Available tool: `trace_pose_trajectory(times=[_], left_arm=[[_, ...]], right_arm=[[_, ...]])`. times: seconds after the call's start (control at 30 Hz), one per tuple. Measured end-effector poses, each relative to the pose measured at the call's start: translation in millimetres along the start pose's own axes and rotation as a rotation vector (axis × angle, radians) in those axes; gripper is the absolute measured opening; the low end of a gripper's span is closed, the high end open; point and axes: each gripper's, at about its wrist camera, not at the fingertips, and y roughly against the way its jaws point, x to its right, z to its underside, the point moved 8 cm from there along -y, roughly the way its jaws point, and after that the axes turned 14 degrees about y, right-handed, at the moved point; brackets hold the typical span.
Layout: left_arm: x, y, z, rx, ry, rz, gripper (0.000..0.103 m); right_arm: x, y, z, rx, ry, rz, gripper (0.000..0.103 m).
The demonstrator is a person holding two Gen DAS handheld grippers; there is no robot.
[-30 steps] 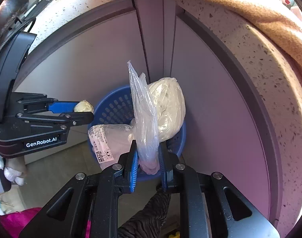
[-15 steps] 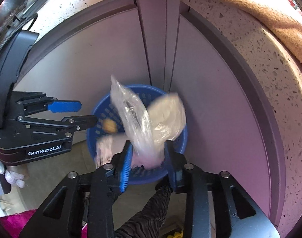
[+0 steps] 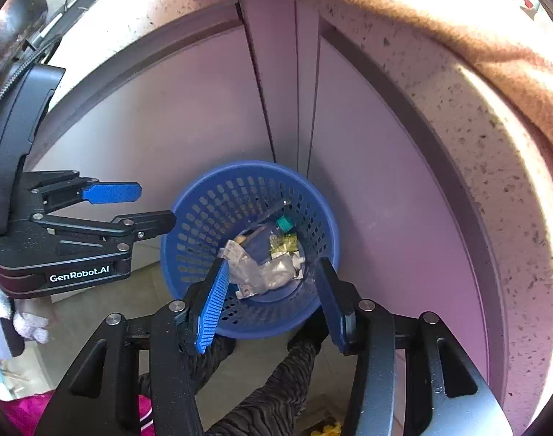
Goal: Collect trash
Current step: 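Open both tools to drop the bun and bag into the basket, then move both tools back up over the towel toward the tissue and cup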
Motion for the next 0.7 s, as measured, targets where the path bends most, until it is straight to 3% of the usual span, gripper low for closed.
trace_pose_trajectory(times=[0.47, 0.7], left_arm=[[1.9, 48.0, -20.2, 0.07, 0.022, 0.001, 0.054], [13.1, 86.9, -35.6, 0.13, 0.049, 0.044, 0.054]], right_arm=[[11.2, 31.4, -11.0, 0.081, -0.017, -0.058, 0.056], [26.2, 74.5, -19.8, 0.168, -0.019, -0.104, 0.064]])
